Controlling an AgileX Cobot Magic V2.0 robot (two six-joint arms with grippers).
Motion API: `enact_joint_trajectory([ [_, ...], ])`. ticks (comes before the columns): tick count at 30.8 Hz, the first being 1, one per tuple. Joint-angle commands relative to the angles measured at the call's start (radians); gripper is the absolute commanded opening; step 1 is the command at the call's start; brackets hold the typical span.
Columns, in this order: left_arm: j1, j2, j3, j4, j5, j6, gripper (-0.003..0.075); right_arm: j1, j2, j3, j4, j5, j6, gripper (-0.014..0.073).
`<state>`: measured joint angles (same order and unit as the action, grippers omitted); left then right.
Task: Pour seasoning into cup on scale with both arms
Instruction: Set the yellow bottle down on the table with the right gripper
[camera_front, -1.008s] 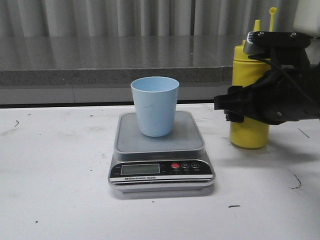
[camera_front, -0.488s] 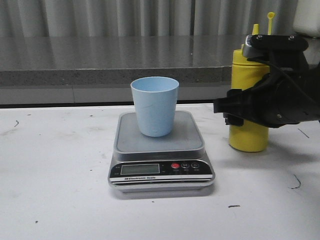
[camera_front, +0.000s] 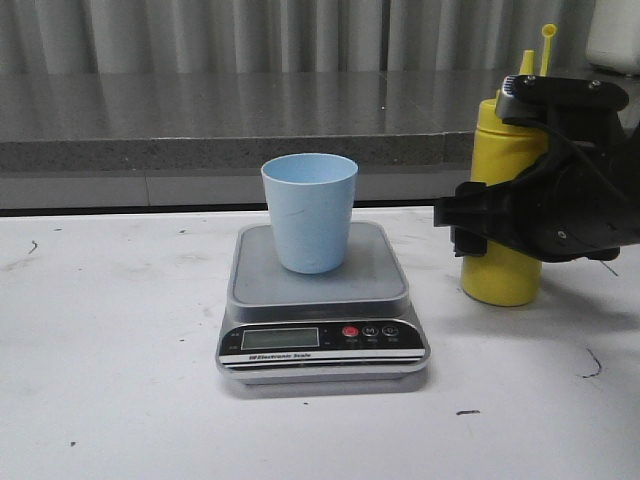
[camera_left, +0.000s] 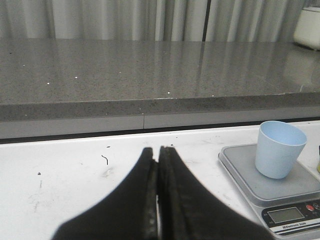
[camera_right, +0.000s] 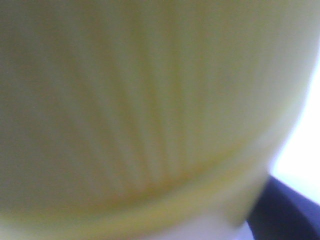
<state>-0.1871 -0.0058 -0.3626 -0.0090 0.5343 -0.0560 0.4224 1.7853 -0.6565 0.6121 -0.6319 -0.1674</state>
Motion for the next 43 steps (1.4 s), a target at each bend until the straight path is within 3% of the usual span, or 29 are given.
enact_joint_trajectory([
  [1,0.001,-0.014,-0.024,-0.008,-0.088,-0.013,-0.002,0.002,-0.049,-0.023,-0.009,-0.053,-0.012,0.0608],
  [26,0.001,-0.014,-0.024,-0.008,-0.088,-0.013,-0.002,0.002,-0.054,-0.022,-0.009,0.007,-0.012,0.0608],
  [43,0.001,-0.014,-0.024,-0.008,-0.088,-0.013,-0.002,0.003,-0.12,0.08,-0.01,-0.027,-0.012,0.0608],
])
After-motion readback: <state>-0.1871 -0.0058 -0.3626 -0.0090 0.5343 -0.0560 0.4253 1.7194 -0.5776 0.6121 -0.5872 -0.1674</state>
